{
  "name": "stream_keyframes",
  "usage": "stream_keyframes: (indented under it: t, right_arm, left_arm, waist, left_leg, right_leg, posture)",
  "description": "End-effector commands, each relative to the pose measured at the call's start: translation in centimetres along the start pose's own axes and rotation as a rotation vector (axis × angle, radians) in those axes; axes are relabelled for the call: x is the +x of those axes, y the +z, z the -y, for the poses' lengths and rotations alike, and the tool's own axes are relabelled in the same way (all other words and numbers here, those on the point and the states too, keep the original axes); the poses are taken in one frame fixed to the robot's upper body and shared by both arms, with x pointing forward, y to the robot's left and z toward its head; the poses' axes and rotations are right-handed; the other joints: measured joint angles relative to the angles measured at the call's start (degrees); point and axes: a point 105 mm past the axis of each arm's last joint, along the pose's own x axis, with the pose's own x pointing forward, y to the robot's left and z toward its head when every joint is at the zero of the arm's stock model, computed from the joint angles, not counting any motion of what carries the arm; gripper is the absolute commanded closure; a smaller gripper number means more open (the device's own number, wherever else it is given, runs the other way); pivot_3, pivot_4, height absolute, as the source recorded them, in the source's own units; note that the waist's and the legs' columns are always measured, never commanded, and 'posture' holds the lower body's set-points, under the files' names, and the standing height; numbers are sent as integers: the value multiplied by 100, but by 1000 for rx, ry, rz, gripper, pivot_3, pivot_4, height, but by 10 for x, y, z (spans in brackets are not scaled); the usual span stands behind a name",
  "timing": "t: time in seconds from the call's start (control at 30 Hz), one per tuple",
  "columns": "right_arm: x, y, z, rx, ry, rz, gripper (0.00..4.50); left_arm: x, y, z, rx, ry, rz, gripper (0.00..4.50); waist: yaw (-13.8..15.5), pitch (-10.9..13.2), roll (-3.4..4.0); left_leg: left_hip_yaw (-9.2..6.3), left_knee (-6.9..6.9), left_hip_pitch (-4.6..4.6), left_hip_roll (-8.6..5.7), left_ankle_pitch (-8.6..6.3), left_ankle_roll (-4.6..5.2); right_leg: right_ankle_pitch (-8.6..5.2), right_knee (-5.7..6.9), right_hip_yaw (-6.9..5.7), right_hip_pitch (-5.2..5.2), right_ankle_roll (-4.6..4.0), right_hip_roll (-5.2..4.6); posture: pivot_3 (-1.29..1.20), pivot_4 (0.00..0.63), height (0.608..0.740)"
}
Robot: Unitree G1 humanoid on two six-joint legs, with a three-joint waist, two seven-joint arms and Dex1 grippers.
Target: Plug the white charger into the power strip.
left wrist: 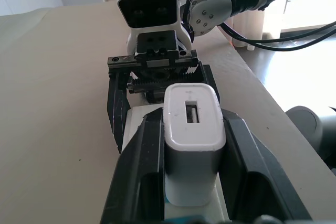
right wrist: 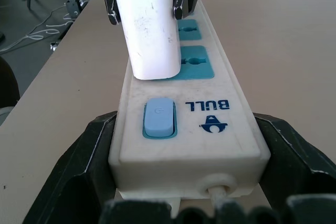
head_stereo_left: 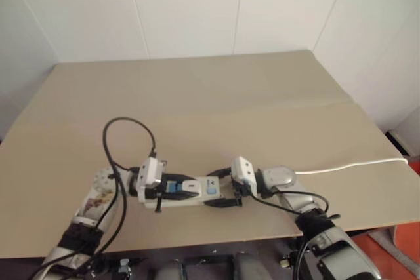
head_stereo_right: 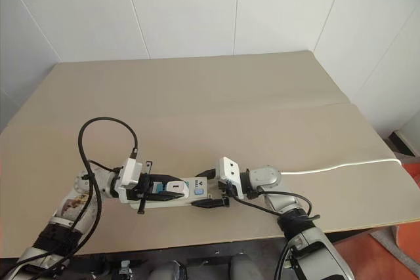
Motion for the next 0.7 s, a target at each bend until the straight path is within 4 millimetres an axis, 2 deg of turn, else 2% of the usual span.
stream_keyframes:
  t: [0.03,0.33,0.7]
  right_arm:
    - [-20,-21,-1,67,-31,-74,1087]
    - [-20,-21,-1,66,-31,-77,1087]
    - [-19,-20,-1,69,-33,-71,1087]
  left_arm:
    - [-33,-55,29,-248,23,-235,3492]
    - [-31,-60,38,-285,36,-243,3492]
    - [-34,-66,37,-268,17,-280,3492]
  waist:
    - [-4,0,0]
    - [-13,-2,1]
    - [-11,-8,2]
  left_leg:
    - [0,-2,0,1,0,0]
    - [4,-8,1,4,0,0]
    - [10,-10,3,4,-1,0]
  right_leg:
    - [0,0,1,-1,-1,1]
    - [-2,-2,10,-4,-3,4]
    - [-2,-3,16,-4,-4,5]
  posture:
    - [0,150,740]
    - [0,150,740]
    - [0,150,740]
